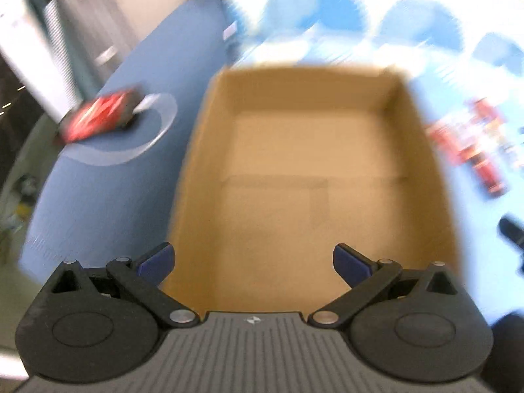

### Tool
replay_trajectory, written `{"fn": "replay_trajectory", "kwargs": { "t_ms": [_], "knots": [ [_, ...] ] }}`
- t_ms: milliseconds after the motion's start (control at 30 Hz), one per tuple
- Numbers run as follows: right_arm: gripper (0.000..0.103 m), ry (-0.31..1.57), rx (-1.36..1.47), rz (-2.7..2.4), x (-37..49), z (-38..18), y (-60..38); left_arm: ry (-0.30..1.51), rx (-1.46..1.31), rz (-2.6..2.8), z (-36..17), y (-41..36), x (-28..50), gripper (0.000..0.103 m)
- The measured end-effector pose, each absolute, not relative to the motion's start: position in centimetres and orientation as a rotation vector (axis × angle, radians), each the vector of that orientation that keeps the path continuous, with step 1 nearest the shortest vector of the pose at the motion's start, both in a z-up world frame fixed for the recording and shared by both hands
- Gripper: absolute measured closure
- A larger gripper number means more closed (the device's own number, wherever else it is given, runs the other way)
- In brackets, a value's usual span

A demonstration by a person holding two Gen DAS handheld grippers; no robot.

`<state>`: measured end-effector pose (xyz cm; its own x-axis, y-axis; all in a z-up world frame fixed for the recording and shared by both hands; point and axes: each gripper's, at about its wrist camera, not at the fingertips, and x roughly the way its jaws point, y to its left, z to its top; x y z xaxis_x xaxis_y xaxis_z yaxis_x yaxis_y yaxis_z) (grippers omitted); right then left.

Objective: Organize snacks
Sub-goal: 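Grasp the clear candy bag with left tool while right tool grasps purple chocolate bar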

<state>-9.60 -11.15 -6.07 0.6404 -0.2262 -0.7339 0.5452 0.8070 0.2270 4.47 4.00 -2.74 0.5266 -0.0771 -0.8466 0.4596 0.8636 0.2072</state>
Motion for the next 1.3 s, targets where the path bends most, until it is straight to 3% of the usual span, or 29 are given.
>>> {"fn": "replay_trajectory", "kwargs": {
  "t_ms": [100, 233, 600, 800, 1067, 1300],
  "knots": [
    [0.0, 0.744, 0.43, -0.618, -13.4, -6.9, -16.5, 0.957, 0.392, -0.506, -0.7, -1.8, 3.7, 0.0],
    [0.0, 0.772, 0.446, -0.784, -17.7, -9.1, -23.7, 1.071, 0.371, -0.703, -1.5, -10.4, 4.2, 0.0],
    [0.0, 0.651, 0.679, -0.922, -22.6, -14.1, -35.0, 1.325, 0.163, -0.676, -14.3, -27.6, 10.8, 0.004],
    [0.0, 0.61, 0.789, -0.928, -21.9, -17.6, -41.2, 1.374, 0.133, -0.629, -18.2, -30.7, 14.0, 0.01],
    [0.0, 0.536, 1.11, -0.939, -19.8, -21.7, -46.5, 1.397, 0.079, -0.685, -19.4, -33.2, 14.1, 0.01],
    [0.0, 0.519, 1.082, -1.011, -15.8, -22.8, -48.0, 1.392, 0.072, -0.716, -19.6, -35.5, 13.8, 0.014]
  ]
}}
